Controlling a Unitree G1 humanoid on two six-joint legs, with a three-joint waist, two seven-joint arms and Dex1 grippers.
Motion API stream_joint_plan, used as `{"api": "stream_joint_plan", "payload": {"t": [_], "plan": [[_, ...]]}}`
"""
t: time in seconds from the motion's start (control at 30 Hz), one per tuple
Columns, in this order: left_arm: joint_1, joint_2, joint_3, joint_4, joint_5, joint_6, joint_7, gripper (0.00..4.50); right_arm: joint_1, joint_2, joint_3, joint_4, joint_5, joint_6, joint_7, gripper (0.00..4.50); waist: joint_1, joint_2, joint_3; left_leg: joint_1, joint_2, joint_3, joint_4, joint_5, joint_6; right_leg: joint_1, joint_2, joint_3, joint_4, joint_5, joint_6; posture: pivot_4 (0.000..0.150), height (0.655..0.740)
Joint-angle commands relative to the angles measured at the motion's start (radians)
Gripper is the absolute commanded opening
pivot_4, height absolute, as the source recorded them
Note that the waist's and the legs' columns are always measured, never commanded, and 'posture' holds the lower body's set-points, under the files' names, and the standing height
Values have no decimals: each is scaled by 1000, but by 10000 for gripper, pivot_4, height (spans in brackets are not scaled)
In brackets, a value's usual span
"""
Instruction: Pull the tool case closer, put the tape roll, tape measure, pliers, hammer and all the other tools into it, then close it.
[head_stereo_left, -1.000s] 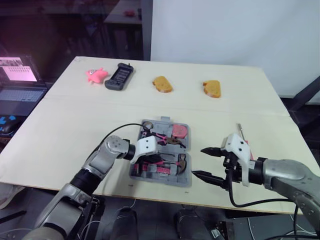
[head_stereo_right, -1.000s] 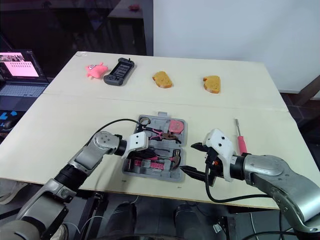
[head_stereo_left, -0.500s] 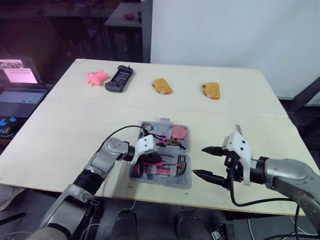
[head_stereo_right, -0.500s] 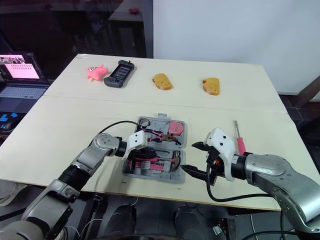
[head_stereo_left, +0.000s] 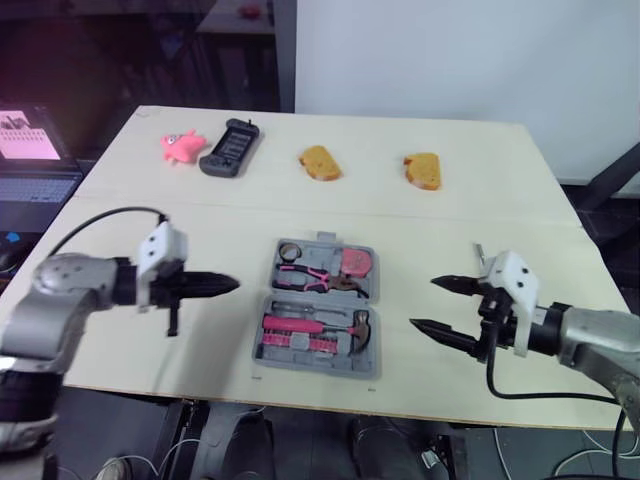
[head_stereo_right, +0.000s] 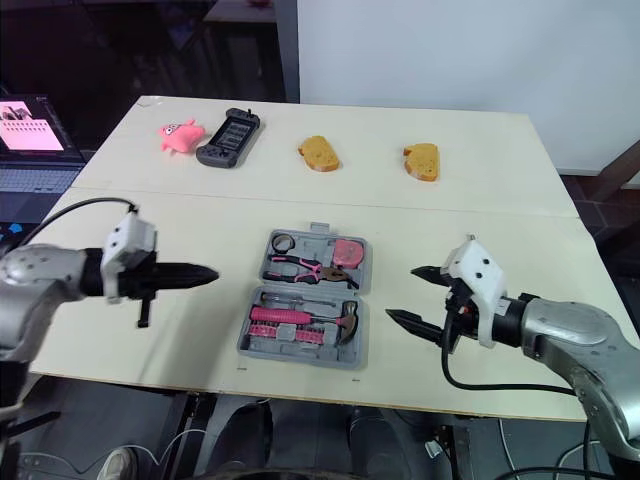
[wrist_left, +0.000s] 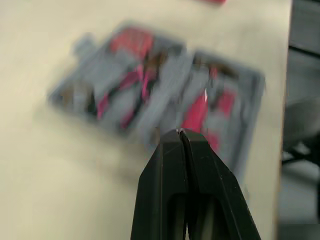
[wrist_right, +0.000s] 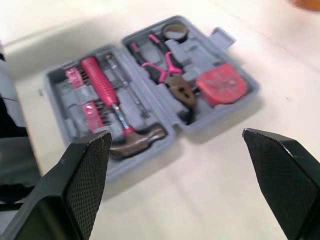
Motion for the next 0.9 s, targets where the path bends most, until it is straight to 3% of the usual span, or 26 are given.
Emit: {"api": "stream_joint_plan", "payload": {"t": [0.03,0.17,0.23,0.27,0.43,0.9], "plan": [[93,43,148,93,18,-105,-15,12717,95,0,-88,59,-56,-103,74,45000,2,-1,1,0,0,0,0,0,0,0,0,0,0,0,0,1500,7395],[163,51,219,169,26,-194,-12,30831,200,5,-156,161,-112,-216,153,45000,4,-3,5,0,0,0,1,0,0,0,0,0,0,-2,-3,1500,7395],[190,49,241,193,28,-227,-10,42290,219,13,-187,222,-133,-269,174,45000,0,-4,6,0,0,1,4,0,-1,-3,-1,0,0,-1,-3,1500,7395],[203,46,254,205,22,-233,-7,44306,231,15,-204,262,-144,-296,187,45000,-3,-4,7,0,0,1,4,0,-1,-3,-1,0,0,-1,-4,1500,7395],[249,42,286,224,17,-268,13,44306,260,13,-249,351,-165,-362,236,45000,-6,-5,8,1,0,2,4,0,-2,-4,-1,1,0,0,-5,1500,7395],[252,10,291,206,-9,-269,63,44306,253,26,-229,336,-179,-372,231,45000,-3,-4,9,0,0,2,3,0,-2,0,-1,1,1,0,-4,1500,7395]]}}
